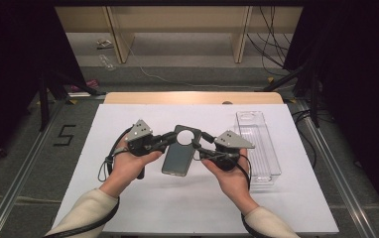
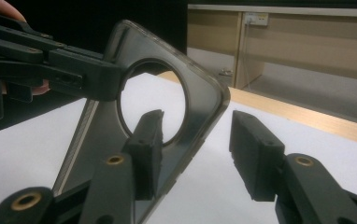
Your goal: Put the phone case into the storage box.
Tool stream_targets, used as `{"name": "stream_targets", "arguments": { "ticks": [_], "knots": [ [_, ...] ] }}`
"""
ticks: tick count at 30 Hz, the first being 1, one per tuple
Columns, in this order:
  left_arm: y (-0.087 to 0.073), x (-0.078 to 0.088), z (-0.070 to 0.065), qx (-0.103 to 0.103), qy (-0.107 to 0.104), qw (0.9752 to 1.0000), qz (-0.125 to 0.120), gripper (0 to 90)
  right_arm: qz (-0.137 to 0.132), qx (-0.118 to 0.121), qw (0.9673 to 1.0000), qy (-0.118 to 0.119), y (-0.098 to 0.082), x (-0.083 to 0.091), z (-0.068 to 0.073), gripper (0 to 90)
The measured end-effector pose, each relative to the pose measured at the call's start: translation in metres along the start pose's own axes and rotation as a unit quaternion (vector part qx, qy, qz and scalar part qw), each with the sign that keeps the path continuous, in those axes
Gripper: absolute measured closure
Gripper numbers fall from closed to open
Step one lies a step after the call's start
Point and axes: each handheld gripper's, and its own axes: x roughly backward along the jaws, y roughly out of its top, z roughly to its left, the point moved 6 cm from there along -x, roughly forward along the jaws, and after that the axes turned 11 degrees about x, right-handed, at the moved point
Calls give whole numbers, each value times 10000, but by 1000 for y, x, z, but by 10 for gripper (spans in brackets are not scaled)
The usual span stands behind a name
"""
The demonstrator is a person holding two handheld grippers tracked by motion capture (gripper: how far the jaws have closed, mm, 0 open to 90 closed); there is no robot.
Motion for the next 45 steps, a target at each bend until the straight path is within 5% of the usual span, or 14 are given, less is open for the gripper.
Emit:
{"name": "stream_targets", "arguments": {
  "ticks": [36, 45],
  "knots": [
    [-2, -2, -7, -92, -67, 9999, 15, 811, -94, -306, 9993, -183, 3, 5, -8, 803],
    [-8, -6, -9, -190, -27, 9997, 146, 804, -35, -202, 9993, -301, 8, 10, -11, 841]
  ]
}}
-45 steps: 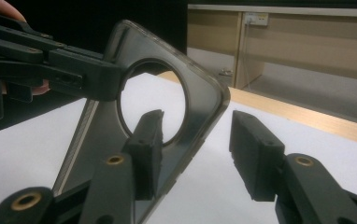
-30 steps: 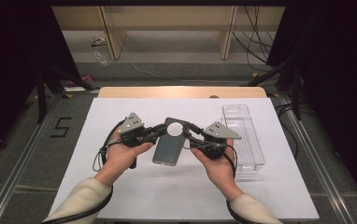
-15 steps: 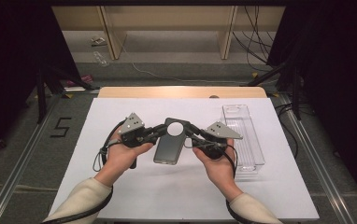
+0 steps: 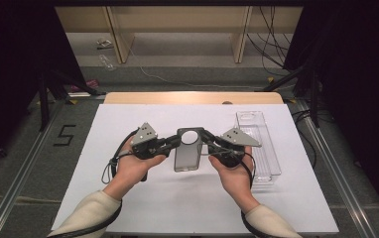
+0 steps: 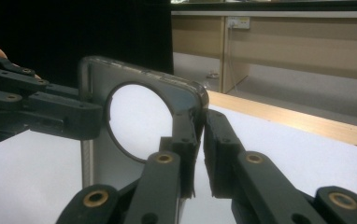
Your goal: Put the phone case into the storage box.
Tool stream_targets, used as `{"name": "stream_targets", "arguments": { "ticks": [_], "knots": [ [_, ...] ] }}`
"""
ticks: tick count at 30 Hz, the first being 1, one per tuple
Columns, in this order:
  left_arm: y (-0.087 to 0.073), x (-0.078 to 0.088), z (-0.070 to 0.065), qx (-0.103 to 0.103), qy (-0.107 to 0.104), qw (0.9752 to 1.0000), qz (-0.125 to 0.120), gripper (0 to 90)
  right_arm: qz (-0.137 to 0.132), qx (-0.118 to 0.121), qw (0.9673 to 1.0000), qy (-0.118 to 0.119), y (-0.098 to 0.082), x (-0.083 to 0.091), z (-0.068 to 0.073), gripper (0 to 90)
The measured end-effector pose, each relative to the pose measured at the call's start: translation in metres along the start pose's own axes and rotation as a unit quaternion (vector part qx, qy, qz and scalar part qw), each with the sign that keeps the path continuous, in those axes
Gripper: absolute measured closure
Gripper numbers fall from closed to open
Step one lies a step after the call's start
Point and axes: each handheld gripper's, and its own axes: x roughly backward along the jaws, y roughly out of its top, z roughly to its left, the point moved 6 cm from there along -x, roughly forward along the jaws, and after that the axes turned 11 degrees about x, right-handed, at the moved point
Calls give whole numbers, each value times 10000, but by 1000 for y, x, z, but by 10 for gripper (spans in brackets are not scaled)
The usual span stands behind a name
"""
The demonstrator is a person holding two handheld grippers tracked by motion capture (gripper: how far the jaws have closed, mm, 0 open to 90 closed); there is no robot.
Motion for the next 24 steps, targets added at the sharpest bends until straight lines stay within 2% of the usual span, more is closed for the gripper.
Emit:
{"name": "stream_targets", "arguments": {
  "ticks": [8, 12, 18, 21, 24],
  "knots": [
    [-2, -1, -2, 10, -55, 9999, 92, 780, -16, 20, 10000, -74, 5, 3, 0, 859],
    [-4, -3, -9, -108, -161, 9996, 221, 743, 25, -20, 9999, -143, 3, 4, -3, 871],
    [-5, -3, -13, -338, -180, 9988, 321, 690, 79, -50, 9997, -215, 2, 4, -6, 877],
    [-4, -3, -16, -379, -280, 9982, 382, 630, 99, -92, 9994, -307, 2, 5, -10, 879],
    [-5, -3, -17, -427, -280, 9976, 460, 580, 110, -104, 9992, -376, 1, 6, -14, 880]
  ]
}}
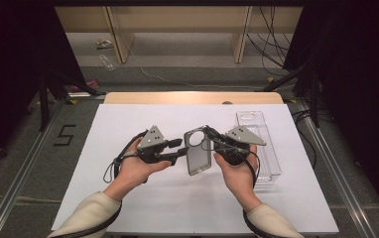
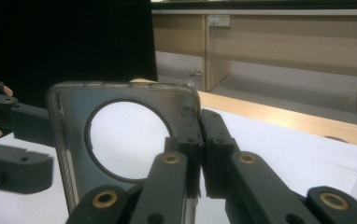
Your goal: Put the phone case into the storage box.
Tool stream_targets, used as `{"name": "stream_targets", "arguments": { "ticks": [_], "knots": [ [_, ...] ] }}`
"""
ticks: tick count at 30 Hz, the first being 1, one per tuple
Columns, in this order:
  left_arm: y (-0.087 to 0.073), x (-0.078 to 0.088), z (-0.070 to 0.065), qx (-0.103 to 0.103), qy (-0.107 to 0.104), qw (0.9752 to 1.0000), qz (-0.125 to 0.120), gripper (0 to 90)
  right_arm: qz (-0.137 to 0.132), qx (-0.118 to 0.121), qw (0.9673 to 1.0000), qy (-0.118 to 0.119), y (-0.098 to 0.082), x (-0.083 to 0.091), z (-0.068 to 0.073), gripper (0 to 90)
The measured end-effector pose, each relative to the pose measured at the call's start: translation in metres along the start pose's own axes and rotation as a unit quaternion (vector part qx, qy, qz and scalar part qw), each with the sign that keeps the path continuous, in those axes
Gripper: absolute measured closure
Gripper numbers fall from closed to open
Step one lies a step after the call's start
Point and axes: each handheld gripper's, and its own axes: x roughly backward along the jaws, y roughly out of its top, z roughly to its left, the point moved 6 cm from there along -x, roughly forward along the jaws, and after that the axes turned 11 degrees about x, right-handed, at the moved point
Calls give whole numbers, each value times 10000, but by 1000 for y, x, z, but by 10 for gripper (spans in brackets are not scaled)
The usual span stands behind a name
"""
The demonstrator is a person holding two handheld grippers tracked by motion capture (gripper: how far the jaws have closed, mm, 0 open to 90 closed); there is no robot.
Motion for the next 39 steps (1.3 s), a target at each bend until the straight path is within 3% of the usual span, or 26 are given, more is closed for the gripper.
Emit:
{"name": "stream_targets", "arguments": {
  "ticks": [9, 18, 20, 22, 30, 39],
  "knots": [
    [0, 6, 1, -61, 90, 9999, 50, 464, -27, -102, 9999, -67, 1, 2, -6, 881],
    [-1, 11, 3, -93, 290, 9994, 157, 227, -42, -149, 9998, -146, 3, 5, -12, 881],
    [-4, 14, 9, 58, 494, 9985, 226, 196, -41, -151, 9998, -146, 3, 5, -13, 882],
    [-7, 15, 14, 47, 584, 9979, 283, 162, -43, -151, 9998, -158, 4, 6, -14, 882],
    [-18, 24, 25, 59, 751, 9961, 458, 139, -78, -184, 9996, -195, 7, 8, -17, 885],
    [-26, 32, 33, 76, 849, 9952, 490, 136, -94, -217, 9995, -230, 9, 11, -21, 886]
  ]
}}
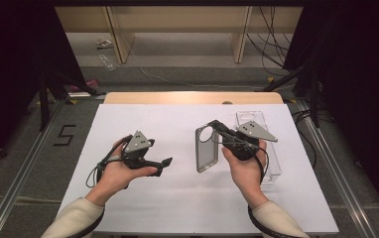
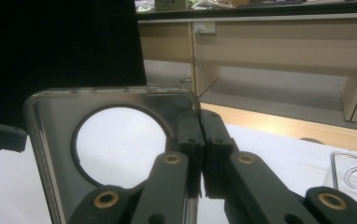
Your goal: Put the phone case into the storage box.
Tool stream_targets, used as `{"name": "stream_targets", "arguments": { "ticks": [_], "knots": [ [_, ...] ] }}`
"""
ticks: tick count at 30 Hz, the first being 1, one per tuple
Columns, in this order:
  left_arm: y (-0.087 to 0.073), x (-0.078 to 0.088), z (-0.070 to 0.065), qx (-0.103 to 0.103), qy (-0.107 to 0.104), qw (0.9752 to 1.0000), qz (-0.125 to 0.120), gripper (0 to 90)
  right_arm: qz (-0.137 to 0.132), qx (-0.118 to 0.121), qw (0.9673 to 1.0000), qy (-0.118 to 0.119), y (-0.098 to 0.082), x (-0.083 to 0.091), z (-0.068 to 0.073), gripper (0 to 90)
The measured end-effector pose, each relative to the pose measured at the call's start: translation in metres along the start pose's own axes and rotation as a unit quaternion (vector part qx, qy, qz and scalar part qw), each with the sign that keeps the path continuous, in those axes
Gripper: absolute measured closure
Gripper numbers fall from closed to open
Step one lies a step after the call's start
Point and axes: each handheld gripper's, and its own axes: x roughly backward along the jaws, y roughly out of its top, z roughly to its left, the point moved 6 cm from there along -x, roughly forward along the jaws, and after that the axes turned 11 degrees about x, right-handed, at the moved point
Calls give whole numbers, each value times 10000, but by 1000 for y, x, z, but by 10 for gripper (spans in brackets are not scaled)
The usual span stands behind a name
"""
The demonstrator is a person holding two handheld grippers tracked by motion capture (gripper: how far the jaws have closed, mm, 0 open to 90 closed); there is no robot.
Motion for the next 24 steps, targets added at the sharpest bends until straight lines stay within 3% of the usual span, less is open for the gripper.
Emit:
{"name": "stream_targets", "arguments": {
  "ticks": [24],
  "knots": [
    [-11, 8, 12, -60, 163, 9998, 59, 139, -10, -76, 9999, -96, 4, 4, -10, 886]
  ]
}}
